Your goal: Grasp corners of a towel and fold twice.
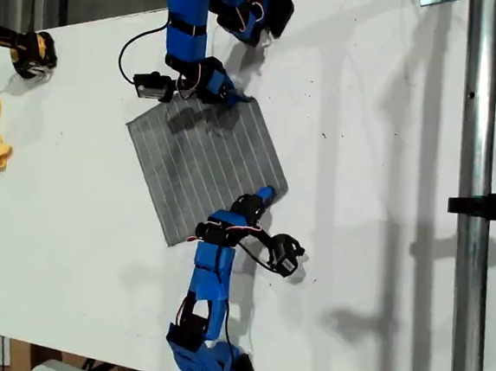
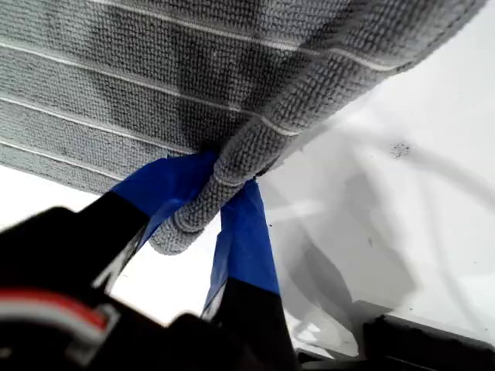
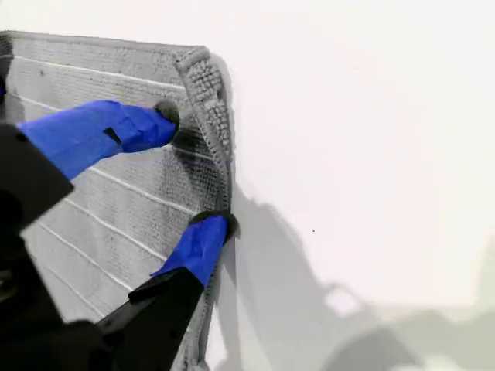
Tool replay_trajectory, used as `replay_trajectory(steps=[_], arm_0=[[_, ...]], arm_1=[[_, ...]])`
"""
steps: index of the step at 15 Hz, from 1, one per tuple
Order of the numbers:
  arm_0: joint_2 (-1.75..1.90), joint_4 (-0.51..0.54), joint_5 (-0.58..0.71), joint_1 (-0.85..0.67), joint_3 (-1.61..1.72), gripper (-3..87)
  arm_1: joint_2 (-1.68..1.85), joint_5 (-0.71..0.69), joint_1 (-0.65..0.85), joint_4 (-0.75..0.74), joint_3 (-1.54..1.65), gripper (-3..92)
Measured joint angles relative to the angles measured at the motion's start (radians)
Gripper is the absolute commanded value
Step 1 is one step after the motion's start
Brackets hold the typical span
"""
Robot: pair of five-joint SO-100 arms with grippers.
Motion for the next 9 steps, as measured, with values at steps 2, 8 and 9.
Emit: replay_trajectory(steps=[2, 8, 9], arm_0=[[-0.006, 0.041, -0.034, -0.002, -0.011, 18.5], [-0.031, 0.121, -0.110, -0.005, -0.031, -2.3], [-0.034, 0.126, -0.117, -0.003, -0.031, -2.3]], arm_1=[[0.000, 0.000, -0.002, 0.000, 0.000, -0.1], [0.000, 0.000, -0.003, 0.000, 0.000, -0.1], [0.000, 0.000, -0.003, 0.000, 0.000, -0.1]])
